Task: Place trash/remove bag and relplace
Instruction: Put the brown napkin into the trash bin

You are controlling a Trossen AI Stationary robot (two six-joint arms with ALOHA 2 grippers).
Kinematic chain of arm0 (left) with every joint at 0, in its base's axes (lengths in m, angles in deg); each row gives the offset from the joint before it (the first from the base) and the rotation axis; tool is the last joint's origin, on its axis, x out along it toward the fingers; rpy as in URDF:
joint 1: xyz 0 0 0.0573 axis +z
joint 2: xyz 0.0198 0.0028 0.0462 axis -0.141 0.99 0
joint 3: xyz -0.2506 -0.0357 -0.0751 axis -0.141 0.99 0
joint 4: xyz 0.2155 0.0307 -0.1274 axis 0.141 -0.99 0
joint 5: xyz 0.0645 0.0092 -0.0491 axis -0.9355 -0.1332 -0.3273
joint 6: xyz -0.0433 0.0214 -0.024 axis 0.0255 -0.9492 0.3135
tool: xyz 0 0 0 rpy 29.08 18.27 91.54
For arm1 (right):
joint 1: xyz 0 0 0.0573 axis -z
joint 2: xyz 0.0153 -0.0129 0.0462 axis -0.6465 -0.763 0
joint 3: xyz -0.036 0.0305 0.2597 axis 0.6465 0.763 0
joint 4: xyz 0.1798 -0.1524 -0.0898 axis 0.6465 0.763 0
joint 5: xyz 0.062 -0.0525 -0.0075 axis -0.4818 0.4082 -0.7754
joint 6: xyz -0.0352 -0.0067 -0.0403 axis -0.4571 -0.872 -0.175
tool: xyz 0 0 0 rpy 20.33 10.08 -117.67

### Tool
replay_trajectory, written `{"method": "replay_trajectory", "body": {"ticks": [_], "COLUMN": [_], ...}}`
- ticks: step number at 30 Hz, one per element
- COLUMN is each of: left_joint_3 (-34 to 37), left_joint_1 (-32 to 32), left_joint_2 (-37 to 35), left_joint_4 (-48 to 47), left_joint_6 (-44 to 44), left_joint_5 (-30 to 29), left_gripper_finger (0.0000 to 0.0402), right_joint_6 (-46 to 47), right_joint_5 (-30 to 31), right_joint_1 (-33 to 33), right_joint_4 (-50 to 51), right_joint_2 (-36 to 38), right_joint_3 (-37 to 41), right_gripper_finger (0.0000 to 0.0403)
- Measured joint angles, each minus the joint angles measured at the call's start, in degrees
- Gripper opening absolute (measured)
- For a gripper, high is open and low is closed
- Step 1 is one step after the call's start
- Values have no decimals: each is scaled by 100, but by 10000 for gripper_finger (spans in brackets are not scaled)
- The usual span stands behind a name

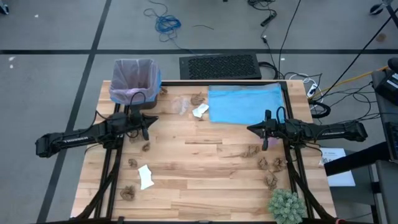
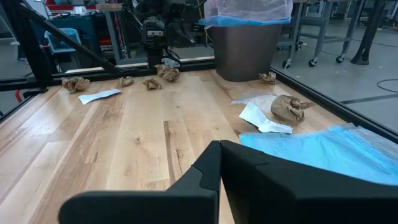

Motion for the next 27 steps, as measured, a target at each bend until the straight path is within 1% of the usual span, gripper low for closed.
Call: {"method": "replay_trajectory", "body": {"ticks": [4,9,15,18,20,22,24,27], "left_joint_3": [0,0,0,0,0,-69,-344,-835], "left_joint_1": [0,0,0,-2,-9,-66,-155,-306], "left_joint_2": [0,2,2,4,4,4,78,461], "left_joint_4": [296,298,349,517,958,1328,1375,1339], "left_joint_6": [8,435,443,372,300,256,100,-305], "left_joint_5": [-2,-7,16,513,885,1126,1181,1183], "left_gripper_finger": [0,0,0,0,0,0,0,0], "right_joint_6": [0,0,-1,-1,0,-2,-1,0], "right_joint_5": [-2,-1,-1,0,0,0,0,0], "right_joint_1": [-2,-1,-1,-2,-2,-1,-2,-2], "right_joint_4": [0,0,1,1,2,2,2,2], "right_joint_2": [-1,0,-1,0,1,-1,-1,1], "right_joint_3": [0,0,-1,-1,0,0,0,0], "right_gripper_finger": [0,0,0,0,0,0,0,0]}}
